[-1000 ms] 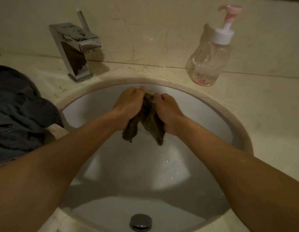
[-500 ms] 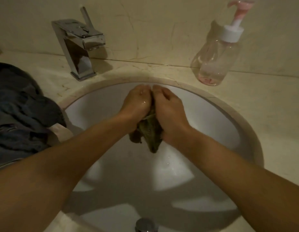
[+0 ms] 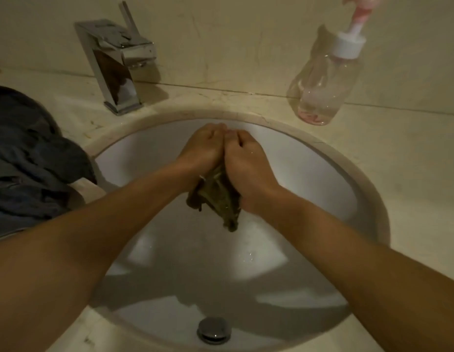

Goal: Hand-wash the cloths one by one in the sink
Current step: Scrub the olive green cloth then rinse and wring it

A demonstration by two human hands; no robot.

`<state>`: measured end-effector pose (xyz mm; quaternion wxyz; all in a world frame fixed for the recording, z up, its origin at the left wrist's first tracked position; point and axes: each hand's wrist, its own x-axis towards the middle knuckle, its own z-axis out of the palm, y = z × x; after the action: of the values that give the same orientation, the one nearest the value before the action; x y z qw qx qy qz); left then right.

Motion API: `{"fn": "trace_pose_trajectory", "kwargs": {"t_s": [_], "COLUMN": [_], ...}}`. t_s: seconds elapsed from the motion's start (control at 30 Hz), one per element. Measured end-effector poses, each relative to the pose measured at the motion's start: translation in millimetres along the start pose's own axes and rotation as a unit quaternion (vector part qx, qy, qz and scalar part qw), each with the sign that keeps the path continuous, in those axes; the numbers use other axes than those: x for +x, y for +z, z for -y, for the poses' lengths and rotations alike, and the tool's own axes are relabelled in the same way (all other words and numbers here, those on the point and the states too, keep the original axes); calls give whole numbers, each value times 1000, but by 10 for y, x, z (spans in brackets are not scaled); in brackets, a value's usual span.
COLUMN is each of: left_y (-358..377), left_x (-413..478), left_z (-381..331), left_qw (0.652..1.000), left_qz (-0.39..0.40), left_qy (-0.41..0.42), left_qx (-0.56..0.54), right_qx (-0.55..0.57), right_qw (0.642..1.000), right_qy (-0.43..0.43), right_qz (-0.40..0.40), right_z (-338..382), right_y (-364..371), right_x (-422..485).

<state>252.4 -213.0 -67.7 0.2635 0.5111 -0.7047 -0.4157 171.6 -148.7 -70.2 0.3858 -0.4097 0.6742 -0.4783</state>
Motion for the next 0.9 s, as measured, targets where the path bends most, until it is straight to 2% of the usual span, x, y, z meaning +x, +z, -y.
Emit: {"fn": "trace_pose_trajectory", "kwargs": {"t_s": [0.07,0.1,0.17,0.2,0.3,0.33,0.4,0.47,0.5,0.63,0.73,0.8,0.83,0.87,0.9], "left_y": [12,6,-32,-66,-130,-114,-61,-25,-19,-35,-20,-37,-57,-77,-91], "left_x": [7,-3,-22,-20,-8,-2,-14,-8,5,59,102,122,110,105,94], "left_z": [52,112,252,304,338,328,325,353,386,517,591,596,584,584,583], "left_qw": [992,975,929,910,855,852,849,825,811,788,806,816,819,823,828], "left_qz": [56,86,133,152,188,193,227,294,321,347,330,301,285,272,264], "left_qy": [-5,7,50,60,86,100,109,103,94,51,55,77,82,80,69], "left_qx": [116,204,341,381,477,477,464,473,479,506,489,487,491,491,490], "right_qx": [-132,-236,-423,-477,-540,-547,-553,-559,-566,-634,-691,-689,-667,-621,-545], "right_qw": [991,970,899,870,830,822,798,765,753,727,693,701,722,761,815], "right_qy": [-4,7,20,23,-3,-22,-38,-6,13,21,2,6,16,27,45], "right_qz": [32,64,111,123,138,154,235,319,337,262,206,187,183,186,193], "right_z": [9,-22,-95,-126,-103,-101,-125,-166,-202,-380,-426,-404,-374,-362,-348], "right_y": [-124,-184,-312,-364,-404,-384,-313,-267,-256,-290,-238,-184,-180,-188,-212], "right_x": [90,125,169,190,196,182,160,107,111,273,294,264,246,267,299]}}
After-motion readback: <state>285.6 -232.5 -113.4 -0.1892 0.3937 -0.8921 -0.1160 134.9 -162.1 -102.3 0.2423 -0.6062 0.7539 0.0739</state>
